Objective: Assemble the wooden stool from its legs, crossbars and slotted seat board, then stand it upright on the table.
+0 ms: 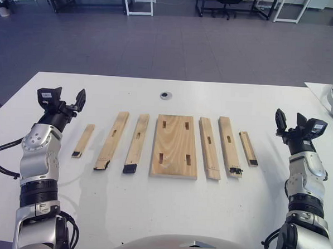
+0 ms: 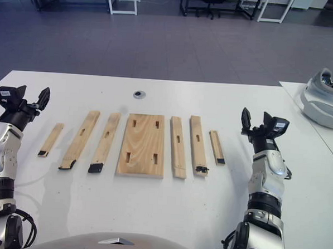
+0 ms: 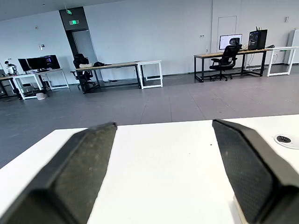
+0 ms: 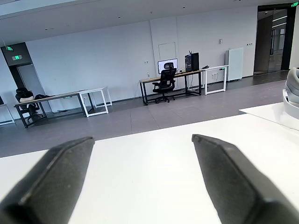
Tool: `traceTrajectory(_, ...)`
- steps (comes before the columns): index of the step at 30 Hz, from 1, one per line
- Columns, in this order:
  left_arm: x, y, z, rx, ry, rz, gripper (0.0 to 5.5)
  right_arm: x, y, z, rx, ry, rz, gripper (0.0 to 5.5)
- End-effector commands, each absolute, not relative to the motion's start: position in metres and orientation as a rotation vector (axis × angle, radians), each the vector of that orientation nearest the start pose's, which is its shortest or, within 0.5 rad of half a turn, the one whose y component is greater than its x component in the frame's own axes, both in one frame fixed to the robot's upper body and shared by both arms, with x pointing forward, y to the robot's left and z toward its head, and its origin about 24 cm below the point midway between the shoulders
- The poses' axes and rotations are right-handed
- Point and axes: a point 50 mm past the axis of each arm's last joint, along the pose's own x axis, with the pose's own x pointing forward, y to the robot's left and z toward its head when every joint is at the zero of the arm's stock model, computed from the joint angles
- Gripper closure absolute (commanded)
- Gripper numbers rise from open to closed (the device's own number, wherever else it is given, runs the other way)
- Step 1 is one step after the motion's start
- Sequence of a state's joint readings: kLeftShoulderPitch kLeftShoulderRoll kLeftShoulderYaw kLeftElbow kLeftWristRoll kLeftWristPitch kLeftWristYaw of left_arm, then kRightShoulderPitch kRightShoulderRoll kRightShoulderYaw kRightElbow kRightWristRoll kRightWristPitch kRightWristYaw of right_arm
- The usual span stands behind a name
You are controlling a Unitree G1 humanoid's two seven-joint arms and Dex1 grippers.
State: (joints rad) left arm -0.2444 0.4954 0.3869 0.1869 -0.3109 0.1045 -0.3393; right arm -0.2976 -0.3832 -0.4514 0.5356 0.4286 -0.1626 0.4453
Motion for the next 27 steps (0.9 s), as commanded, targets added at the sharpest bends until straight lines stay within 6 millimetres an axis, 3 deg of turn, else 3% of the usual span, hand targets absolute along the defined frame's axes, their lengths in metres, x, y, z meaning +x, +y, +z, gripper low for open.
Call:
traceTrajectory(1, 0.279, 0.314, 0.118, 0.097, -0.068, 0.036, 1.75, 0.279, -0.313, 0.066, 0.158, -0.144, -0.075, 1.60)
traceTrajectory(5, 0.273, 0.312, 0.095, 0.069, 0.080, -0.058, 1.75, 0.278, -0.313, 0.065, 0.158, -0.141, -0.077, 1.60)
traceTrajectory(12, 0.249, 0.324, 0.051, 0.078, 0.378, -0.060, 1.75, 0.276, -0.311, 0.059, 0.160, -0.120, -0.083, 1.60)
traceTrajectory(17, 0.239, 0.324, 0.036, 0.055, 0.486, -0.070, 1.75, 0.276, -0.310, 0.058, 0.155, -0.112, -0.081, 1.60)
traceTrajectory(27, 0.227, 0.334, 0.023, 0.053, 0.583, -0.029, 3.31, 0.275, -0.309, 0.056, 0.151, -0.105, -0.083, 1.60)
